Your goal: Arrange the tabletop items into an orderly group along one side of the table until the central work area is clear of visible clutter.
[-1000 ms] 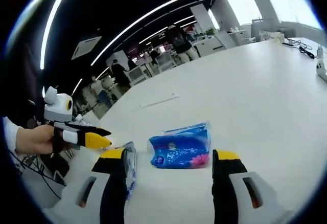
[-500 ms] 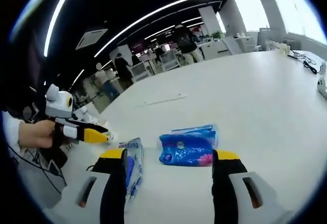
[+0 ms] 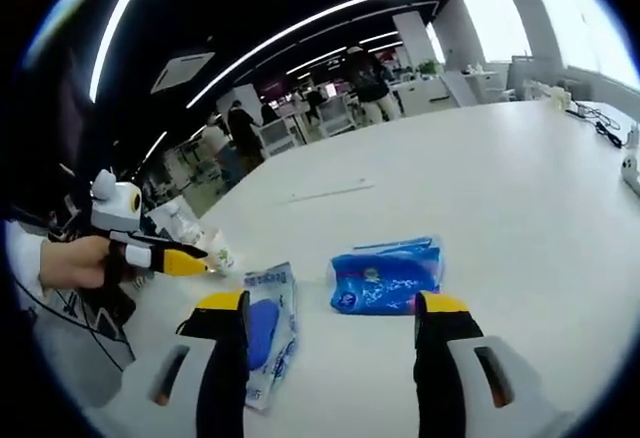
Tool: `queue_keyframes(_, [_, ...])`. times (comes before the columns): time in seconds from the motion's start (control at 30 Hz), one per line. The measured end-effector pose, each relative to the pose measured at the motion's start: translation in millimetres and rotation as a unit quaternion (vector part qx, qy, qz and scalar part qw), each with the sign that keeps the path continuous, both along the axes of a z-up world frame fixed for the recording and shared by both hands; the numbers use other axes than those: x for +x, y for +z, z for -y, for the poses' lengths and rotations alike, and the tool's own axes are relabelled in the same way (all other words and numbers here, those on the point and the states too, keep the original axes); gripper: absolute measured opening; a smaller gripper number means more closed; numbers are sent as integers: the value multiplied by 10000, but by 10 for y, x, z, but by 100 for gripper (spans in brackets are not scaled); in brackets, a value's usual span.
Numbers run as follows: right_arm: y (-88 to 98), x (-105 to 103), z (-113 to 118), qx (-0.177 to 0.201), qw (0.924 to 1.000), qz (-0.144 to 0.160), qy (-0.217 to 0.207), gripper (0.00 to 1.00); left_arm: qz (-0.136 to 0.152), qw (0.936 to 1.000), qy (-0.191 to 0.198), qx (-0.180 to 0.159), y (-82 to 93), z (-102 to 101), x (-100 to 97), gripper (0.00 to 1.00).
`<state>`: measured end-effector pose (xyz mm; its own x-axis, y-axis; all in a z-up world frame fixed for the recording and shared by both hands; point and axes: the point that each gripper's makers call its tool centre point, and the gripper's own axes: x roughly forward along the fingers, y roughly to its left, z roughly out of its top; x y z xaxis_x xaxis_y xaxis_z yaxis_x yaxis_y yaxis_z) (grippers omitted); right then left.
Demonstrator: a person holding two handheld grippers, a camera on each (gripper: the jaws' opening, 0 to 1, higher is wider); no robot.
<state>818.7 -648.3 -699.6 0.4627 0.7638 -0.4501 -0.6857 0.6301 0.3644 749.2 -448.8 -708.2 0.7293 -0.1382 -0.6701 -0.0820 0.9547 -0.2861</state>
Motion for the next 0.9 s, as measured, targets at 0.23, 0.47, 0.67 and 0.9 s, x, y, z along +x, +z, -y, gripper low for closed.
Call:
queue_keyframes(0.23, [-7,-66,-29,-30,10000,4,4,63,74,9996,68,-248,32,1,-21,73])
queue_keyframes(0.47, [8,-89,-57,-38,10000,15,17,63,70,9997,-141,-207,2,17,-5,75])
queue_keyframes(0.67, [13,-189,-81,40,10000,-86,6,63,68,9996,-197,-209,-44,-60,90,75])
queue_keyframes(0.9, [-52,-329,-20,103,9993,-312,-190,62,50,9995,-268,-142,-46,-83,162,75])
